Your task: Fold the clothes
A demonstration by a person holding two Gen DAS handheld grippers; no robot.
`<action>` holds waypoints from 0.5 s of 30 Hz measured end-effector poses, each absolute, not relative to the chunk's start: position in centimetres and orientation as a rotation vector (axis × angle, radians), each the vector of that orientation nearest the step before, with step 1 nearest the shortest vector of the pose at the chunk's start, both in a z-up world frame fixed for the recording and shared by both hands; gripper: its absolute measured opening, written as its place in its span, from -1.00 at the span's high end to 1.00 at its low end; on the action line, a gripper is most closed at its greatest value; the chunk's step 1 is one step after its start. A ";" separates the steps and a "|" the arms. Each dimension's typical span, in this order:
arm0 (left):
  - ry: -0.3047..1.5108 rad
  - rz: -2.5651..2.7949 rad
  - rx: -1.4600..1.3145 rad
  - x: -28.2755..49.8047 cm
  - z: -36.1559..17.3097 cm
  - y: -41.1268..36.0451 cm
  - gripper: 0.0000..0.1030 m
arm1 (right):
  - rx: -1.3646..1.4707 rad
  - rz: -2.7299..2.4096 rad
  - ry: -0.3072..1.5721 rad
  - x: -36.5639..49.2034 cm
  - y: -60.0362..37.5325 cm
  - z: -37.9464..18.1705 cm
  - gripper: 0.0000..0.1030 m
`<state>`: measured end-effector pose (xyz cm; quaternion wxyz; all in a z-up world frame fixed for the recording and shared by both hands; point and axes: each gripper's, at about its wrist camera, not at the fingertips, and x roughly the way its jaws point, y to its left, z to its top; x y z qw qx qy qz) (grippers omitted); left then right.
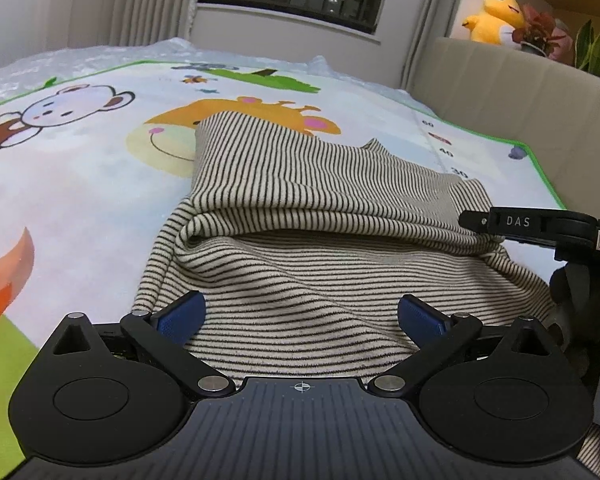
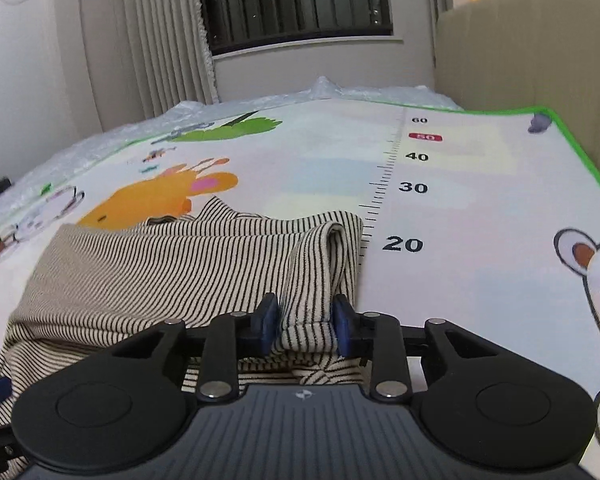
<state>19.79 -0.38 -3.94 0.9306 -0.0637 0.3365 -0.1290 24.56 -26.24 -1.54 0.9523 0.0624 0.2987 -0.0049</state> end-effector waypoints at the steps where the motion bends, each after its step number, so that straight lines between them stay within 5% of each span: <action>1: 0.693 -0.264 -0.125 19.8 -3.9 -0.4 -1.00 | 0.132 -0.011 0.604 24.6 -26.3 -1.6 0.38; 6: 0.736 -0.278 -0.069 20.3 -3.7 -1.0 -1.00 | 0.225 -0.013 0.603 24.4 -27.8 -2.5 0.01; 15: 0.521 -0.359 -0.102 24.4 0.4 -0.5 -1.00 | 0.292 0.010 0.604 24.6 -28.9 -3.0 -0.03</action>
